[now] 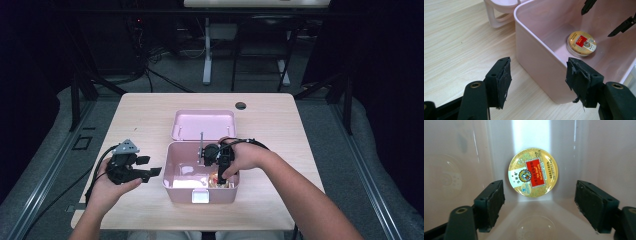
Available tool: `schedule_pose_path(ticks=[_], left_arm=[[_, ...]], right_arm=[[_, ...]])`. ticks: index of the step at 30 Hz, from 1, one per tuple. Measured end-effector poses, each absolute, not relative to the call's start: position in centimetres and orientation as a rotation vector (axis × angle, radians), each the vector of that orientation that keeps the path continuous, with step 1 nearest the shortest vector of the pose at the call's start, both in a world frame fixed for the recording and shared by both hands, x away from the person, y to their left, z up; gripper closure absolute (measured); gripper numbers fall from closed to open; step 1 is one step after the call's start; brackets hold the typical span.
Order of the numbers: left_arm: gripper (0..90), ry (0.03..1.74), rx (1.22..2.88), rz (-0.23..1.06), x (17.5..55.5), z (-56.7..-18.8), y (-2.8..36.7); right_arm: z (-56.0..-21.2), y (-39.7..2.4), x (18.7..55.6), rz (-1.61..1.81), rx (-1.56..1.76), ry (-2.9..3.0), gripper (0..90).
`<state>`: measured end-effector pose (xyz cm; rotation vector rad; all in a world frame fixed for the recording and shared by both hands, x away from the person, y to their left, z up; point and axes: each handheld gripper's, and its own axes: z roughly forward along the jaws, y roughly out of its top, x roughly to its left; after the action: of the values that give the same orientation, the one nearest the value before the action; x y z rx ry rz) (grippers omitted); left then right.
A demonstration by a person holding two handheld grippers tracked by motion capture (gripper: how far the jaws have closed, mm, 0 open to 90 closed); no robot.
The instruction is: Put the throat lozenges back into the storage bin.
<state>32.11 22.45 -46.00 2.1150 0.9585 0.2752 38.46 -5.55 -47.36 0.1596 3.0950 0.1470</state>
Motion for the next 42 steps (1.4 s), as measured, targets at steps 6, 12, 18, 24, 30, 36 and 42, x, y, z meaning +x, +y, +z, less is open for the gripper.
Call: schedule_pose_path(ticks=[6,12,18,24,30,36,42], left_arm=[[38.6,0.948,2.107,0.276,31.9,-45.7,22.5],[40.4,0.934,2.103,0.283,31.8,-45.5,22.4],[40.9,0.937,2.085,0.283,31.7,-45.3,22.5],[41.0,0.94,2.083,0.282,31.6,-45.2,22.5],[41.6,0.934,2.084,0.283,31.6,-45.2,22.4],[41.6,0.925,2.089,0.29,31.5,-45.1,22.2],[41.6,0.923,2.089,0.295,31.4,-45.1,22.1]], right_arm=[[-45.7,-5.6,38.2,0.174,0.18,3.077,30.7],[-44.1,-6.0,38.1,0.189,0.213,3.058,31.8],[-42.7,-6.5,38.1,0.213,0.243,3.03,36.6],[-41.8,-7.1,38.4,0.244,0.286,3.011,38.6],[-41.1,-7.6,38.3,0.258,0.273,2.99,39.9],[-40.5,-8.2,38.3,0.306,0.295,2.962,40.5],[-40.4,-8.9,38.4,0.315,0.316,2.952,41.6]])
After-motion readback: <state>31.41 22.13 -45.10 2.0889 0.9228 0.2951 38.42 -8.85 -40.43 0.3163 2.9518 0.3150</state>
